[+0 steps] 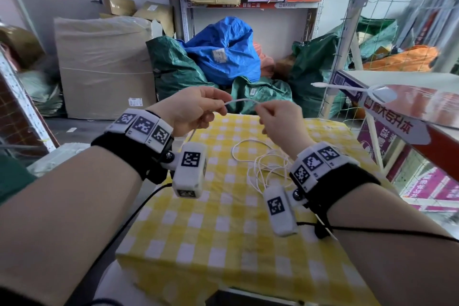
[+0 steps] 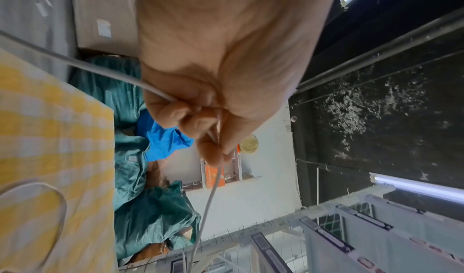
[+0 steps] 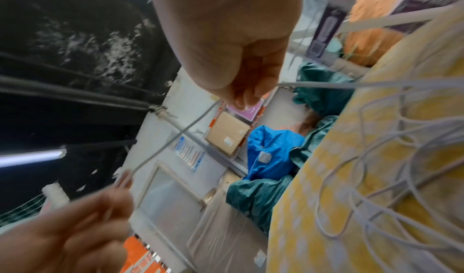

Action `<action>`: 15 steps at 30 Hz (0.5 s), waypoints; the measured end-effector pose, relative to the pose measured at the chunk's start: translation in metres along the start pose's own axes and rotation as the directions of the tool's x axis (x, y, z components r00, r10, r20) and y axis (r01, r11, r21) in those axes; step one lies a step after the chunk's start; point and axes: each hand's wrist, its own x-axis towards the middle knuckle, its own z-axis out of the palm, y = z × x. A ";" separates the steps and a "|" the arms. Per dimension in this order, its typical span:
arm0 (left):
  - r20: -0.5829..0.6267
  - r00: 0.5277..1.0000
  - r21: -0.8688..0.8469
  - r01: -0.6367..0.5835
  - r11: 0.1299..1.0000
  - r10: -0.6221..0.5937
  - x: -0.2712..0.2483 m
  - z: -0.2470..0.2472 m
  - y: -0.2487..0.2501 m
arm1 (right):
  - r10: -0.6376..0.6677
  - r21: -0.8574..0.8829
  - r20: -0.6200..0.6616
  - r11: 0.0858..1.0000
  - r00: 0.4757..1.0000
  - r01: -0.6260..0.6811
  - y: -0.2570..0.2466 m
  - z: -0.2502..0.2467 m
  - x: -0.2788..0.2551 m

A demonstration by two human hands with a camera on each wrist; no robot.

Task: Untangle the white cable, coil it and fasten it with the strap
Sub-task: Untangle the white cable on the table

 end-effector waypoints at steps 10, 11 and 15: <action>-0.191 0.978 -0.232 -0.128 0.964 0.084 0.000 -0.013 -0.007 | 0.376 -0.332 -0.092 0.861 0.922 -0.384 0.058 -0.019 0.012; -0.200 0.976 -0.246 -0.138 0.960 0.089 0.001 -0.016 -0.006 | 0.412 -0.334 -0.104 0.843 0.905 -0.422 0.063 -0.022 0.012; -0.271 0.959 -0.325 -0.171 0.930 0.082 0.002 -0.025 -0.003 | 0.545 -0.326 -0.120 0.768 0.830 -0.552 0.073 -0.030 0.008</action>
